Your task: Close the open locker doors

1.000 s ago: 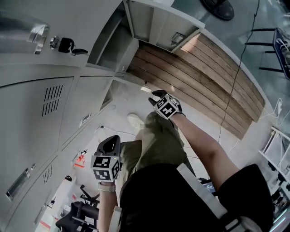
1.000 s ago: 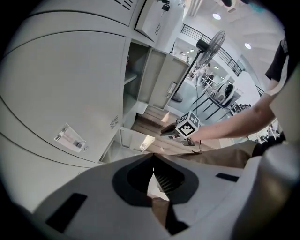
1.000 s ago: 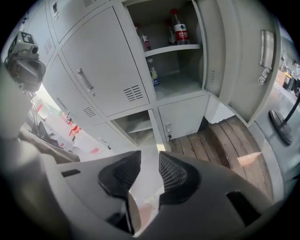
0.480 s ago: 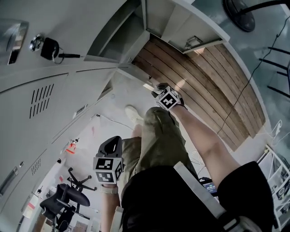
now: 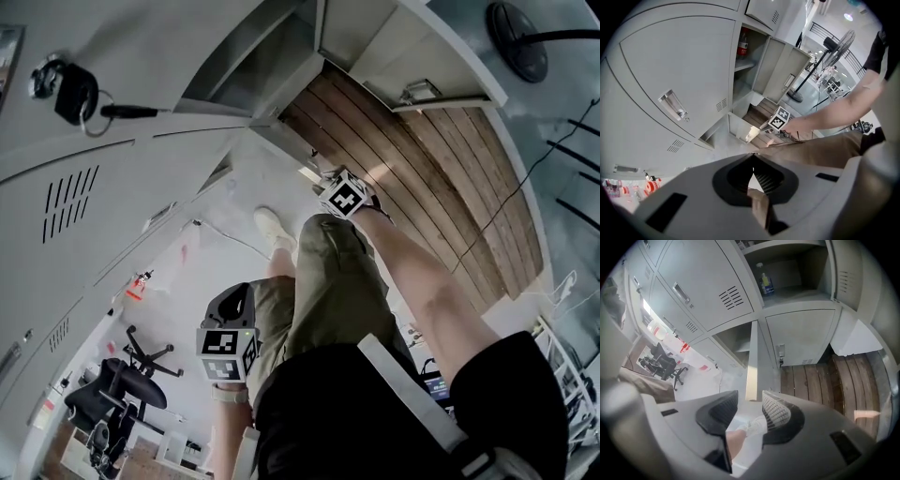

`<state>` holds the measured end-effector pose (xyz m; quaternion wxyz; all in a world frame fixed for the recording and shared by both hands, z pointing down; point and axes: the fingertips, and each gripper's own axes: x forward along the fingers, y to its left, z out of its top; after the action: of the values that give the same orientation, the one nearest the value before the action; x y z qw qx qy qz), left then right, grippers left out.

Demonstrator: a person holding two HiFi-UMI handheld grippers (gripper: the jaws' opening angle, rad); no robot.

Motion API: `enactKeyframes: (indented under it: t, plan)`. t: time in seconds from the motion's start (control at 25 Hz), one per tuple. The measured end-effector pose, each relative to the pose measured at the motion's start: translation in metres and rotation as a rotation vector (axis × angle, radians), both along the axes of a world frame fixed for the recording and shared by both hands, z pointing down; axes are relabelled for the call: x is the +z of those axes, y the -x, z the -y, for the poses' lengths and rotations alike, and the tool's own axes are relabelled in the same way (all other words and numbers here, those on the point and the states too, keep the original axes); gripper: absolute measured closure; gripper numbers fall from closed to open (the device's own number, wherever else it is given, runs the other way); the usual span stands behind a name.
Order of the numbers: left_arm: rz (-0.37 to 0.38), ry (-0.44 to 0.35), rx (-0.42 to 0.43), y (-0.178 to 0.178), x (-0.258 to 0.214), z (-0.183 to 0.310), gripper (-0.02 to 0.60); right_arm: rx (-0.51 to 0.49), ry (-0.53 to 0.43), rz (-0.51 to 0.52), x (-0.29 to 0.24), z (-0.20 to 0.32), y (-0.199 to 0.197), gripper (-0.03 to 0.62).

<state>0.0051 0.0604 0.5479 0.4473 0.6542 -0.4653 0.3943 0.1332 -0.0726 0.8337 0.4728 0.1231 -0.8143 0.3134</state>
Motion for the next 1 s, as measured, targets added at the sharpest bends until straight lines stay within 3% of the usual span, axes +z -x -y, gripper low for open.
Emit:
enactKeyframes:
  t: [0.6,1.0]
  plan:
    - [-0.005,0.001,-0.082,0.014,0.008,-0.023,0.572,-0.073,-0.004,-0.036,0.021,-0.009,0.013,0.480]
    - [-0.012,-0.003,-0.058,0.044,0.008,-0.043,0.572,0.043,0.010,-0.043,0.019,-0.023,0.030,0.479]
